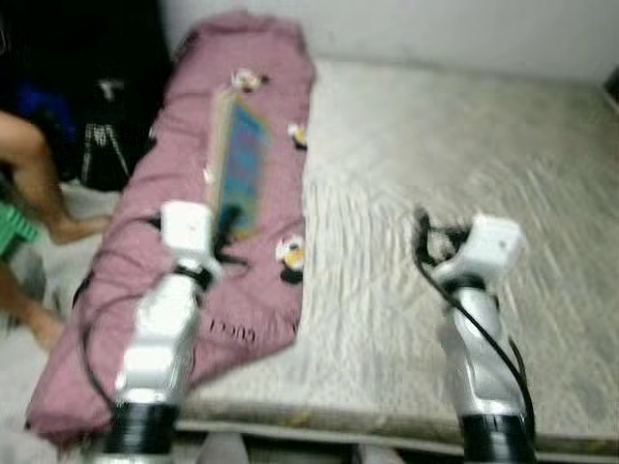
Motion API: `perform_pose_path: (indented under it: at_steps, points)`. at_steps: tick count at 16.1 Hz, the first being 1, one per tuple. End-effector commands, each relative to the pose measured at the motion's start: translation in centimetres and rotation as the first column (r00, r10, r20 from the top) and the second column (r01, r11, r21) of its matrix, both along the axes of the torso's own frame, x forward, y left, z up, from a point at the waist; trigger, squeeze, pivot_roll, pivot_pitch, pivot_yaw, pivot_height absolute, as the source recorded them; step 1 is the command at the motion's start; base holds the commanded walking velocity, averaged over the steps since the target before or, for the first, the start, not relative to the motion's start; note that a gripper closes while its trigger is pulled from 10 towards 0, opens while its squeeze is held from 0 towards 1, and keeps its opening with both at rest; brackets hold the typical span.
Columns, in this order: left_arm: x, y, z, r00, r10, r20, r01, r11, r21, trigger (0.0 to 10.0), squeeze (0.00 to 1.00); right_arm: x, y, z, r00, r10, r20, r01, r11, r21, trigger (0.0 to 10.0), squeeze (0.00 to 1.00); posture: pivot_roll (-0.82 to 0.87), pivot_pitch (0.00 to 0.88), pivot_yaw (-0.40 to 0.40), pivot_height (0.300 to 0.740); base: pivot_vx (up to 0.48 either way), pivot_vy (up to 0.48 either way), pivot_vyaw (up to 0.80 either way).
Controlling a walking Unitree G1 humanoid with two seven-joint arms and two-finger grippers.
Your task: Clean up the room
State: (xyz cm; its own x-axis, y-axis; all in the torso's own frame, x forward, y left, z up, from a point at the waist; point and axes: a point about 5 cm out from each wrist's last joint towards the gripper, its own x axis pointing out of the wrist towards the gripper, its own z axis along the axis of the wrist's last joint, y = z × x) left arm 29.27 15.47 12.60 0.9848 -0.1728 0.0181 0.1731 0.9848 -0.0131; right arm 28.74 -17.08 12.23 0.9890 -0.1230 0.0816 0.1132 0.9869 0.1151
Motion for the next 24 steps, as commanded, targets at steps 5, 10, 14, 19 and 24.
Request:
perform_pose_path:
  at_steps: [5, 10, 14, 19, 24]
  points:
    - [-0.5, 0.3, 0.5, 1.0, 0.015, 0.022, -0.015, 1.0, -0.002, 10.0, 0.0, -0.3, -0.7, 0.0, 0.999, -0.018, -0.03, 0.018, 1.0, -0.014, 10.0, 0.0, 0.02, 0.026, -0.034, 0.74, 0.0, 0.0, 0.0]
    - [-1.1, -0.2, -0.1, 1.0, -0.002, 0.001, 0.002, 1.0, -0.029, 10.0, 0.0, -0.3, -1.0, 0.0, 0.998, -0.04, -0.048, 0.039, 0.999, -0.007, 10.0, 0.0, 0.0, 0.048, -0.037, 0.74, 0.0, -0.058, 0.0]
    - [-1.1, -0.3, 0.0, 1.0, -0.004, 0.0, 0.004, 0.999, -0.042, 10.0, 0.0, -0.5, -1.0, 0.1, 0.998, -0.034, -0.055, 0.035, 0.999, 0.004, 10.0, 0.0, 0.0, 0.054, -0.041, 0.74, 0.0, -0.405, 0.0]
    - [-1.3, -0.4, -0.2, 1.0, -0.005, -0.012, 0.005, 0.998, -0.058, 10.0, 0.0, -0.5, -0.9, 0.2, 0.998, -0.025, -0.057, 0.025, 1.0, 0.003, 10.0, 0.0, 0.0, 0.066, -0.048, 0.74, 0.0, -0.48, -0.31]
    - [-1.5, -0.7, -0.3, 1.0, -0.008, -0.019, 0.007, 0.998, -0.069, 10.0, 0.0, -0.5, -0.8, 0.2, 0.998, -0.007, -0.061, 0.007, 1.0, 0.0, 10.0, 0.0, 0.0, 0.076, -0.056, 0.74, 0.0, -0.48, 0.0]
